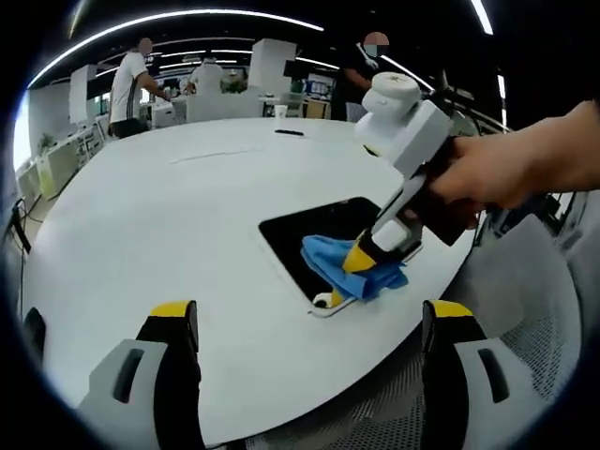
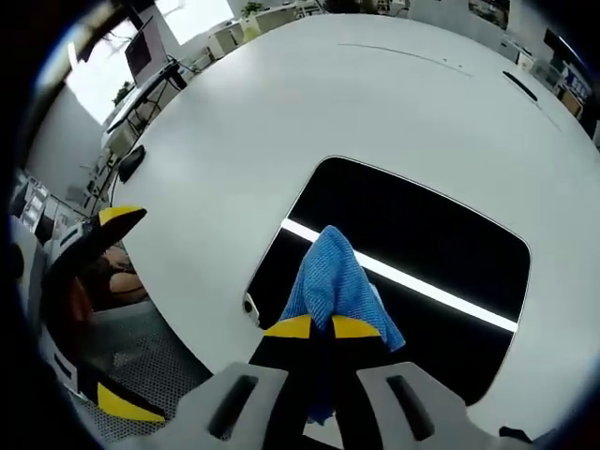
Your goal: Wipe the mirror surface with the cleaning cloth until all visible marks leave the cleaned area.
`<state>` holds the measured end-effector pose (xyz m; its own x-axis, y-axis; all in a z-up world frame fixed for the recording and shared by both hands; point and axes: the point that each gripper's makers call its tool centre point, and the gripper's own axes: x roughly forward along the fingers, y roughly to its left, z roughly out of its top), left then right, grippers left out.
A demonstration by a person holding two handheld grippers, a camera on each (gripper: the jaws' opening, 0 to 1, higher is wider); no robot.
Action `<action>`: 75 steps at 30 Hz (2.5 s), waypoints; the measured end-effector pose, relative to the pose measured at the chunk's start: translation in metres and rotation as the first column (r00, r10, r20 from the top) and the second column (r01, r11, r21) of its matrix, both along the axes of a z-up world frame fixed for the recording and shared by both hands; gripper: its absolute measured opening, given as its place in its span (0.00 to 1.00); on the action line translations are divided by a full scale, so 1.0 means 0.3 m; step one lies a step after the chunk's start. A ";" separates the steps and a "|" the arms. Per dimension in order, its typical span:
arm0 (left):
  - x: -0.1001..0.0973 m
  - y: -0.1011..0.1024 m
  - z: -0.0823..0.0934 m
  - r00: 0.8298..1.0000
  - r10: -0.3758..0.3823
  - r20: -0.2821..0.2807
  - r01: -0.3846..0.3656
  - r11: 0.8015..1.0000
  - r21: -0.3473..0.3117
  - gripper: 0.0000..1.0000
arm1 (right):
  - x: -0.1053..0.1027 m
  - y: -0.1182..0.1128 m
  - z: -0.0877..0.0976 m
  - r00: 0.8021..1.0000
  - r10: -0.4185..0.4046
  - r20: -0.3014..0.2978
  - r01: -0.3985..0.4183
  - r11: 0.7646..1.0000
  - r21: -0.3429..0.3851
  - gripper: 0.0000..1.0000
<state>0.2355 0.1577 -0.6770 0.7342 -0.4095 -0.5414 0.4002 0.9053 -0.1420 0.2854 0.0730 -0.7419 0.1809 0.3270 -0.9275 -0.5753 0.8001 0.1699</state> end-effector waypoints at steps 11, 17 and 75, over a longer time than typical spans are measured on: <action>-0.005 -0.005 -0.015 0.998 -0.059 0.027 0.057 0.996 0.073 0.99 | -0.052 -0.010 0.003 1.000 0.011 -0.022 -0.011 1.000 0.008 0.00; -0.006 0.009 -0.020 0.998 -0.051 0.026 0.048 0.995 0.092 0.99 | -0.073 -0.009 0.007 0.999 0.002 -0.035 -0.002 1.000 0.008 0.00; -0.005 0.016 -0.030 0.999 -0.038 0.012 0.038 0.997 0.061 0.98 | -0.066 -0.129 0.008 0.997 -0.035 -0.070 0.042 0.994 0.098 0.00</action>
<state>0.2340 0.1625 -0.6859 0.7260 -0.4037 -0.5568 0.4359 0.8963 -0.0815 0.2656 0.0342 -0.7394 0.1330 0.4118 -0.9015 -0.5290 0.7987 0.2867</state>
